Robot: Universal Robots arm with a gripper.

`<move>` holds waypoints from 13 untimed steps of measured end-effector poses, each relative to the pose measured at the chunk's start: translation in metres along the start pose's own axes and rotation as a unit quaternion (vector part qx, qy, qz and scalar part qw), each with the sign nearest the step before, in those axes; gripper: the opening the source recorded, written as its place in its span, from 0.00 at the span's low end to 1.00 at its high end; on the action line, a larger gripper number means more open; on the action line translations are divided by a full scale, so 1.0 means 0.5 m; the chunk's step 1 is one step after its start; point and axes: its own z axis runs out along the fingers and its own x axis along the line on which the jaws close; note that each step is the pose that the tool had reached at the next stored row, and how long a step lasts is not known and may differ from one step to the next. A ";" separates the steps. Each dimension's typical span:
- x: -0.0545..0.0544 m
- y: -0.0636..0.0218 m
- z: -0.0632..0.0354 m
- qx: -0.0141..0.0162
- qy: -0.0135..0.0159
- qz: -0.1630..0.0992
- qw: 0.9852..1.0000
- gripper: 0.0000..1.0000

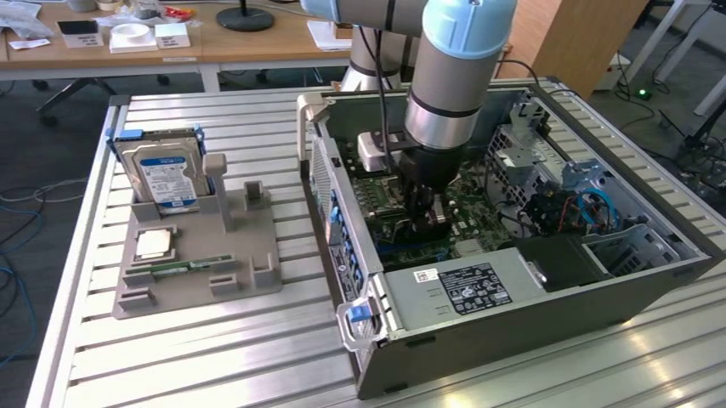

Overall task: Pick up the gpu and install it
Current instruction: 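Insert the gpu into the slot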

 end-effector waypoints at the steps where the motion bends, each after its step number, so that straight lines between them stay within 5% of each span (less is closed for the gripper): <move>1: 0.000 0.000 0.000 0.000 0.000 0.000 1.000 0.26; 13: 0.000 0.001 0.000 0.000 0.000 0.000 1.000 0.26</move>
